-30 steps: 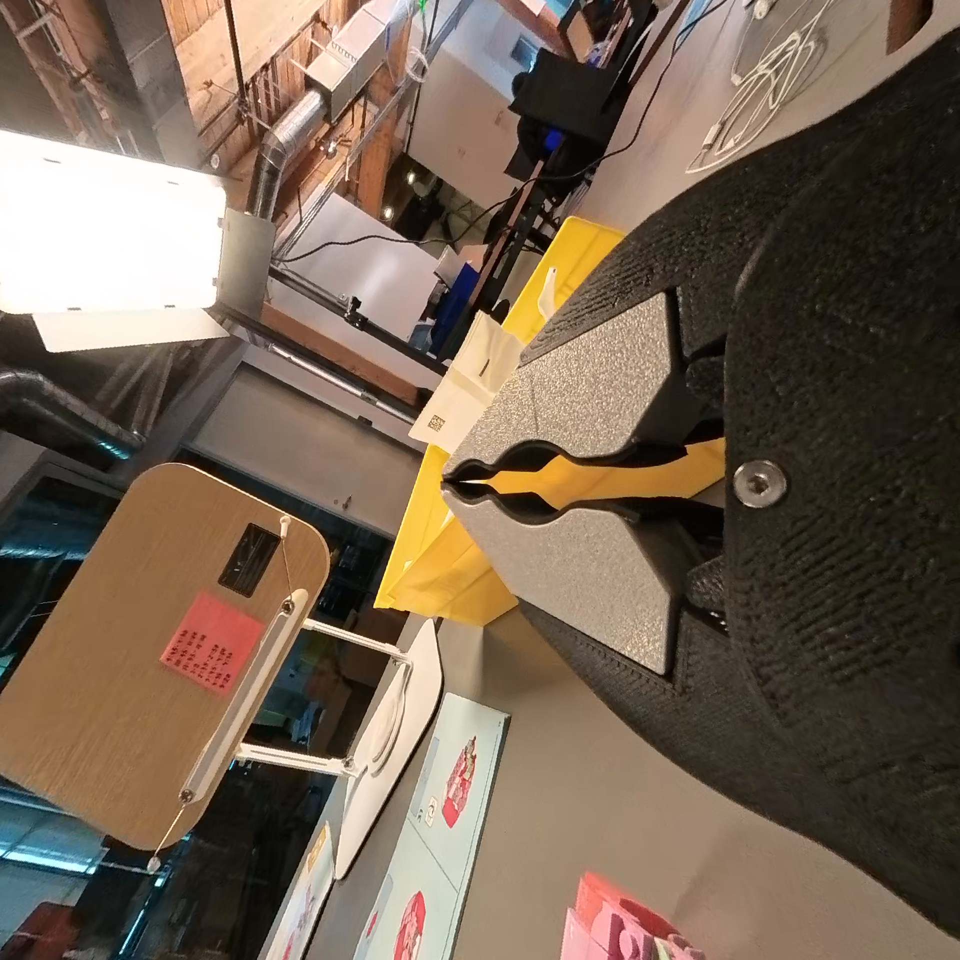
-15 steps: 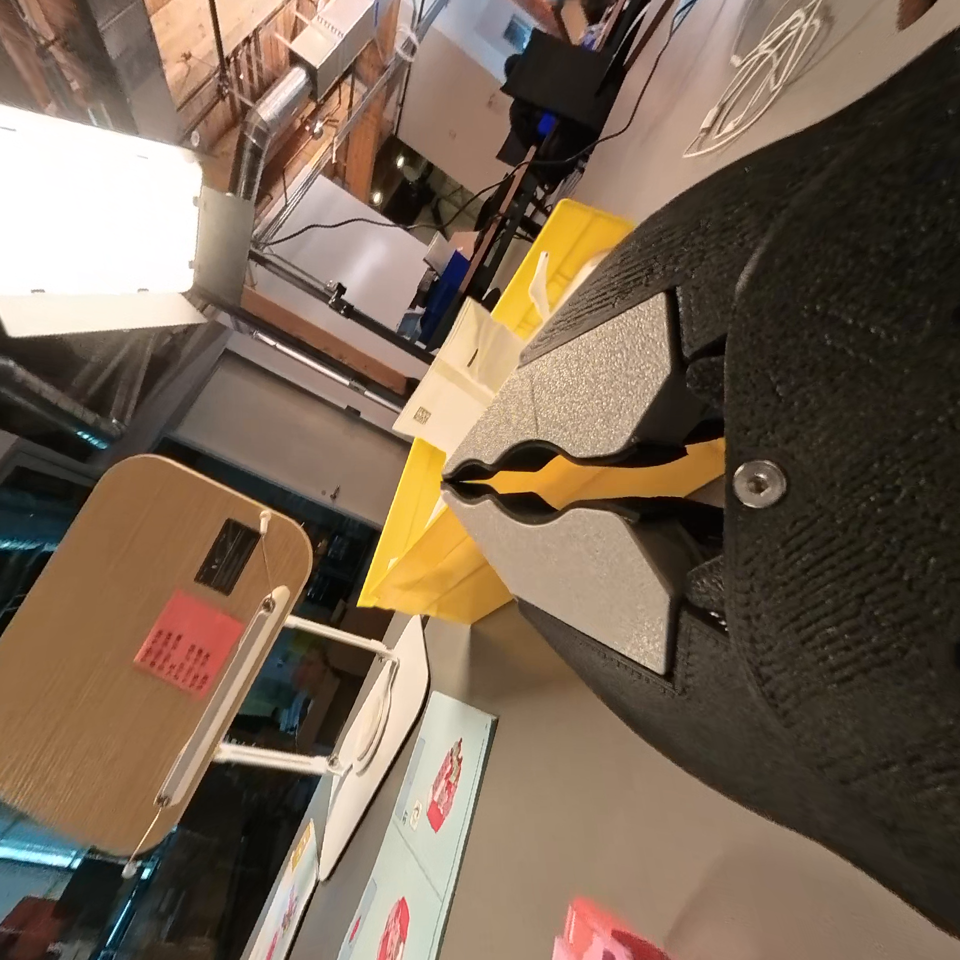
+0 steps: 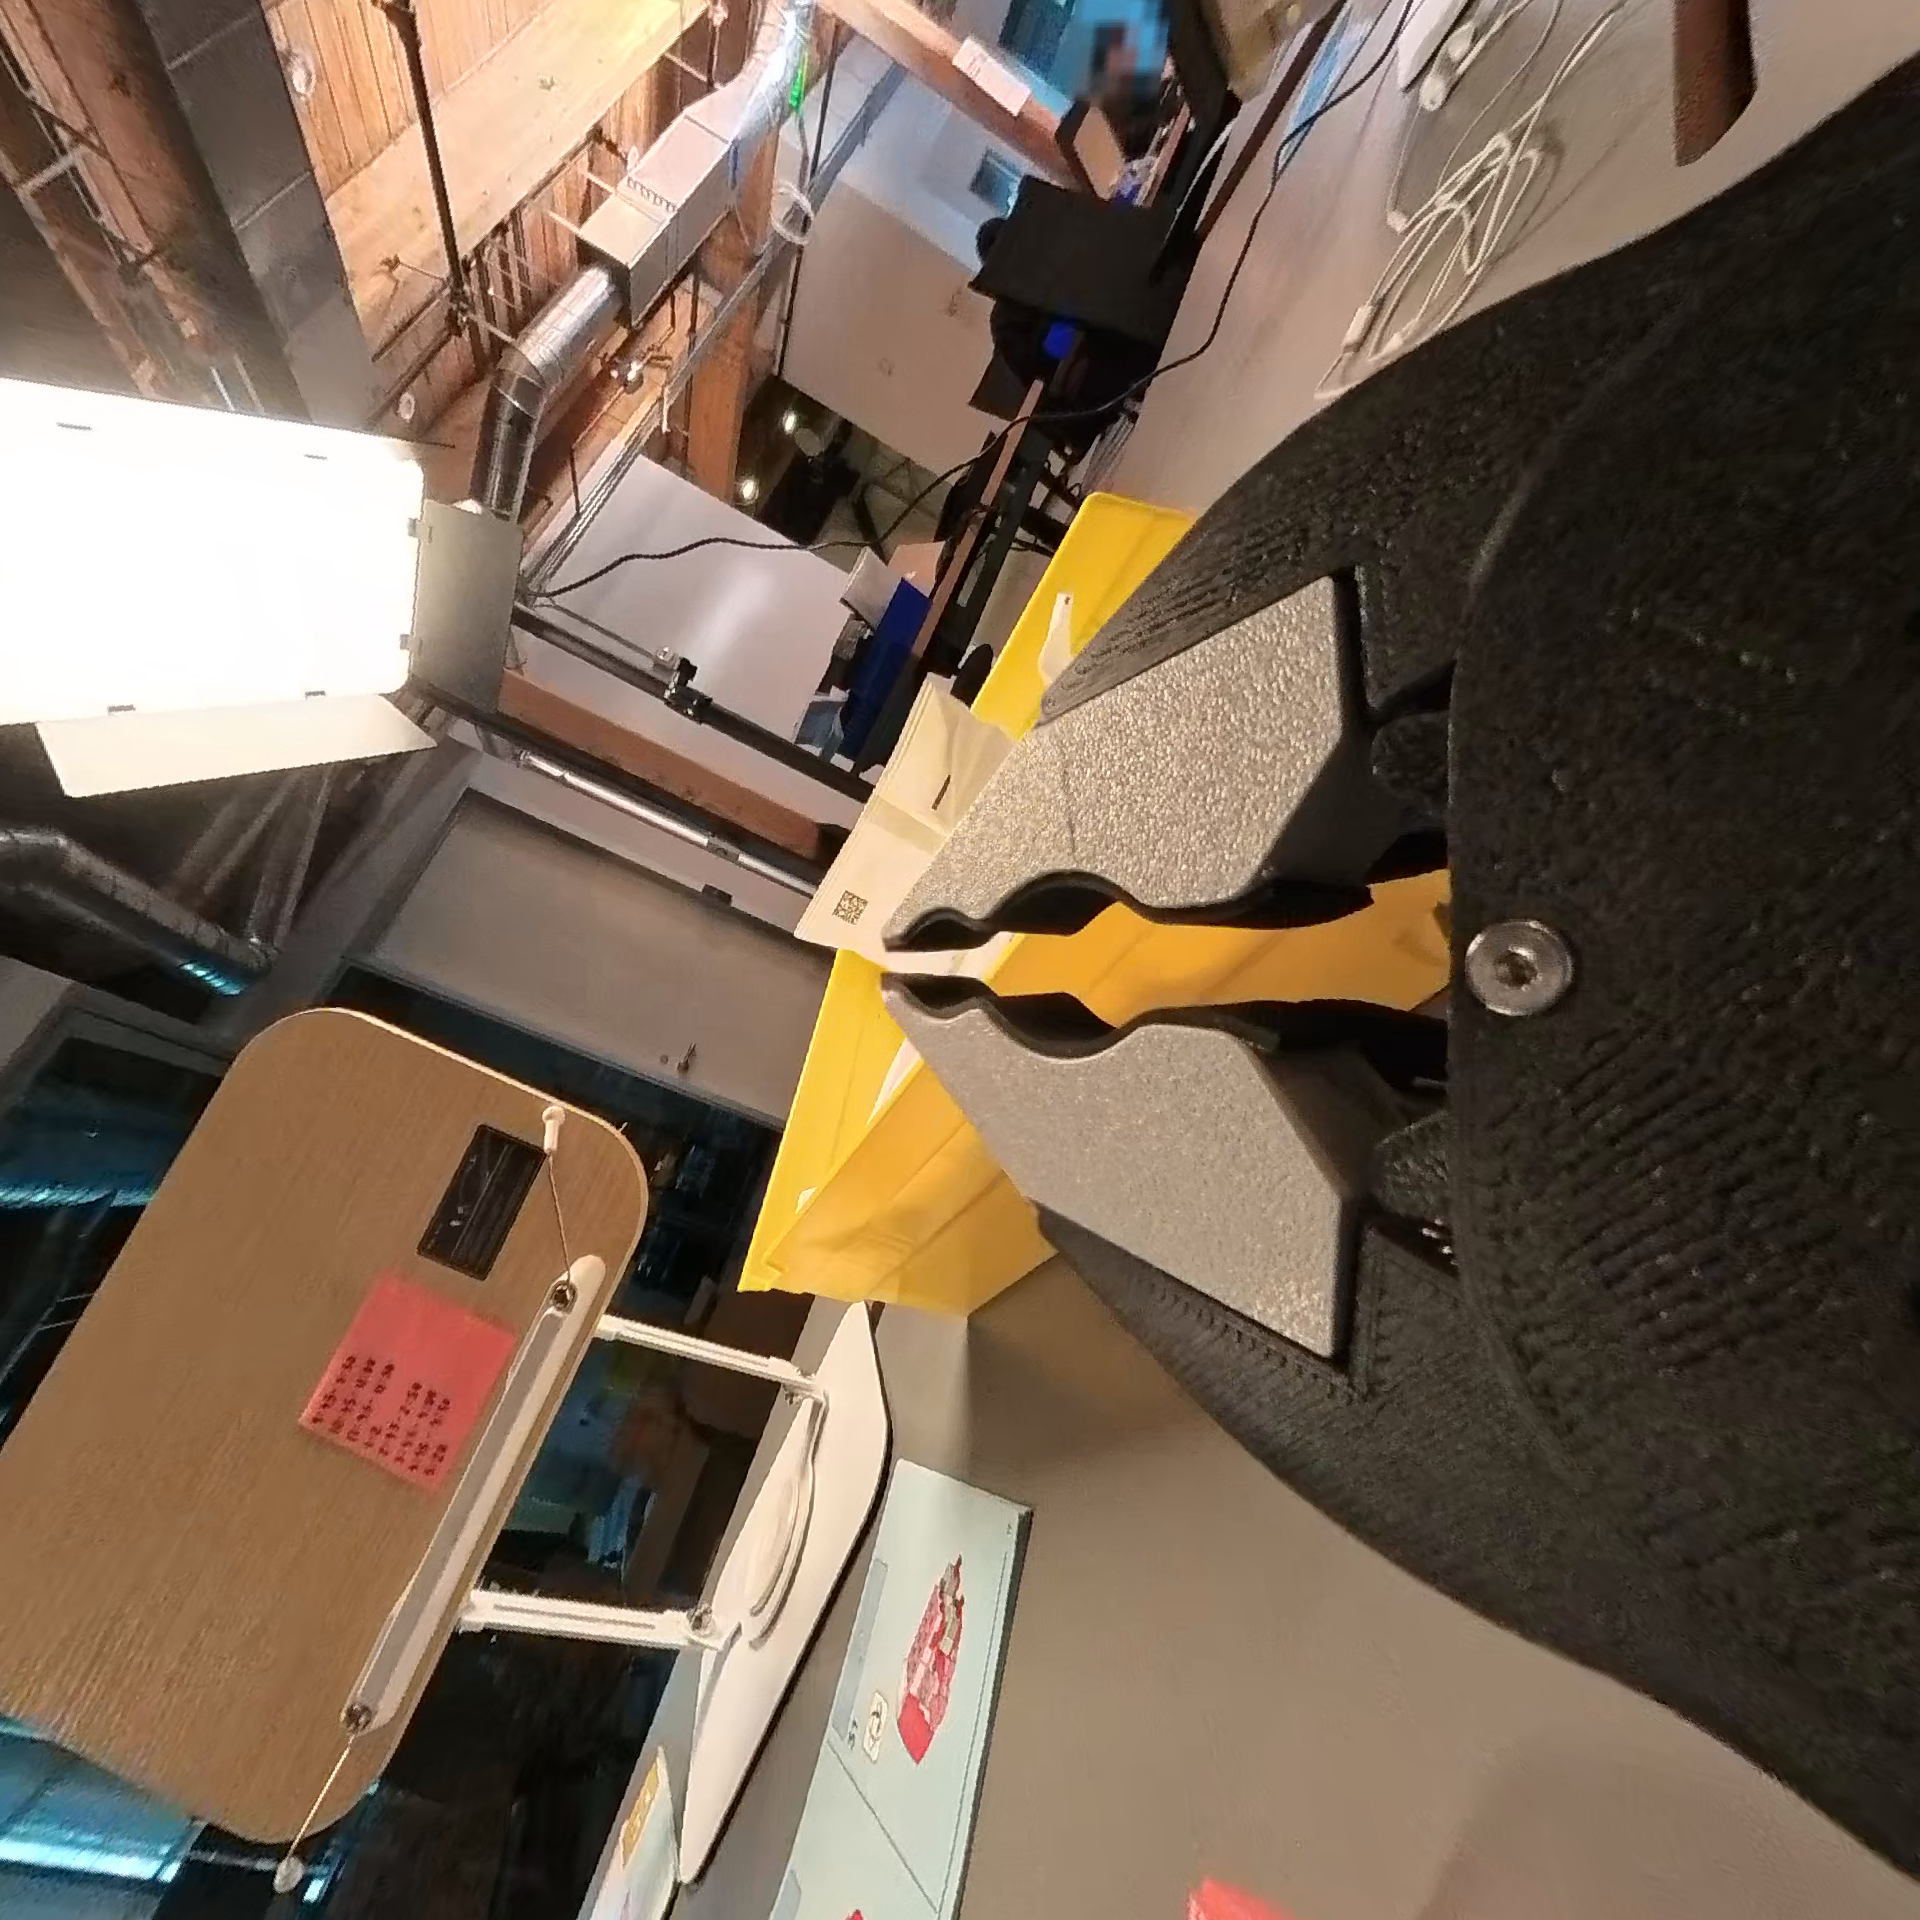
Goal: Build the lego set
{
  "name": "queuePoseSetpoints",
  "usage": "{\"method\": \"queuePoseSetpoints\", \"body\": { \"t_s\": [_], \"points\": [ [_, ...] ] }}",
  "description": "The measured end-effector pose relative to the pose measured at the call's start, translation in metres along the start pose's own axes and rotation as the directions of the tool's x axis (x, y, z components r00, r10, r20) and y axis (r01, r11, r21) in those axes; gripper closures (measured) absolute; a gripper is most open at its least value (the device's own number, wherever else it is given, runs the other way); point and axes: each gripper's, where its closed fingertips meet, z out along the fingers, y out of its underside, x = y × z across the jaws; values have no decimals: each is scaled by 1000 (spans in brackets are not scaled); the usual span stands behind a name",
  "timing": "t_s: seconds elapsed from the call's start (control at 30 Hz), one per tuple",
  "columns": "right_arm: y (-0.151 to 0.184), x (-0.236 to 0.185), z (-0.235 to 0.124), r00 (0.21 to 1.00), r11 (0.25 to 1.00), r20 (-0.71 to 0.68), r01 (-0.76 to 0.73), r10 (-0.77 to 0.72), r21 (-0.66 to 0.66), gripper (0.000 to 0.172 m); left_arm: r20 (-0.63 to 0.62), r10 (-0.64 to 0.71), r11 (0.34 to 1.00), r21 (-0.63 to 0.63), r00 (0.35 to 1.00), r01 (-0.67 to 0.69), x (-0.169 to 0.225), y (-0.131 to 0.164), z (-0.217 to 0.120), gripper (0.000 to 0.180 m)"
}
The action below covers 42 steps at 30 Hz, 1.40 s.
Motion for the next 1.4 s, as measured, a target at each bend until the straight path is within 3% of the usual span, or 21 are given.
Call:
{"method": "queuePoseSetpoints", "body": {
  "t_s": [0.63, 0.8, 0.93, 1.0, 1.07, 1.13, 1.27, 1.33, 1.4],
  "points": [
    [3, -9, 3, 999, 1000, 50, -6, 7, -12, 172, 7, -24, 1000, 16, 1000, 24, -4, -2, 1, 110],
    [7, -13, 7, 998, 1000, 67, 3, -2, -24, 172, -29, -14, 1000, -26, 999, 13, 3, 3, 4, 121],
    [3, -23, 4, 993, 1000, 119, 15, -14, -10, 172, -26, 102, 993, -56, 994, -104, 5, -1, 6, 127],
    [0, -27, 2, 990, 1000, 136, 26, -27, 7, 172, -9, 177, 984, -28, 984, -177, 8, -23, -1, 132],
    [-1, -28, 2, 989, 1000, 146, 22, -24, 13, 172, 42, 174, 984, 23, 984, -175, 8, -58, -21, 135],
    [-3, -28, 2, 989, 1000, 149, 7, -11, 21, 172, 168, 58, 998, 22, 984, -63, -2, -79, -57, 152],
    [-9, -28, 0, 988, 999, 156, -8, 0, 52, 172, 292, -95, 993, -32, 952, 109, -5, -77, -148, 154],
    [-15, -30, -1, 987, 997, 161, -18, 6, 74, 172, 410, -78, 987, -95, 909, 128, -14, -79, -200, 153],
    [-22, -32, -3, 985, 994, 172, -24, 6, 103, 172, 581, 38, 972, -210, 813, 105, -35, -87, -259, 163]
  ]
}}
